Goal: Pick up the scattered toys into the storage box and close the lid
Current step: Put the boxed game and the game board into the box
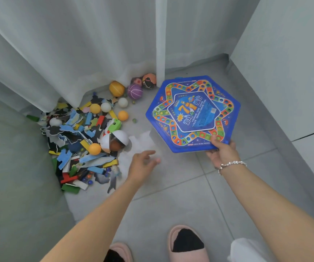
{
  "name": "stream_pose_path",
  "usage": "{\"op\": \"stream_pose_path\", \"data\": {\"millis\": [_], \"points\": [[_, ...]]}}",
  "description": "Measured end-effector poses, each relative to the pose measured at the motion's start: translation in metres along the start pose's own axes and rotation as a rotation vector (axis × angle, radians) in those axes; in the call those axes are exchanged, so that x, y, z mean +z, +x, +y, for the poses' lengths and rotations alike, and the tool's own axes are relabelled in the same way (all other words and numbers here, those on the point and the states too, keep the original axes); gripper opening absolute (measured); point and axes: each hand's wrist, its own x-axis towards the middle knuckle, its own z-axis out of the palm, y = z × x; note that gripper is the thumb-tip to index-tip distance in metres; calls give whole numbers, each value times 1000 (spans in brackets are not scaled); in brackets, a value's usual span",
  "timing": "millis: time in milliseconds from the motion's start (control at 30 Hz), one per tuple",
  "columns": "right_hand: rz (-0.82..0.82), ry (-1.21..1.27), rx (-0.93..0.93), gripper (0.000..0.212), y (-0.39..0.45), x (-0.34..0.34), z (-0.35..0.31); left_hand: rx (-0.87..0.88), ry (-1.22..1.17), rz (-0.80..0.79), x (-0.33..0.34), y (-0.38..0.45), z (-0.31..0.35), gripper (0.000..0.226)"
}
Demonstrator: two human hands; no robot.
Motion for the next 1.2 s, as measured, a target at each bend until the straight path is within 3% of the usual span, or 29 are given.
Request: {"op": "stream_pose_path", "data": {"millis": [133,333,467,633,800,1200], "points": [[31,-71,-48,33,1,-12,-4,63,189,-60,22,-4,-1,42],[31,-152,-28,30,-3,-27,5,45,368,-46,30,9,-3,16],[9,-150,-5,30,-2,-22,6,-28,273,48,26,13,2,6],[4,-106,13,29,3,-10,11,32,183,208,-1,48,31,5],[18,-75,-16,28,11,-4,-2,51,65,270,-24,89,58,35],[7,-70,-7,26,18,-2,-8,4,210,367,-36,133,48,35]]}}
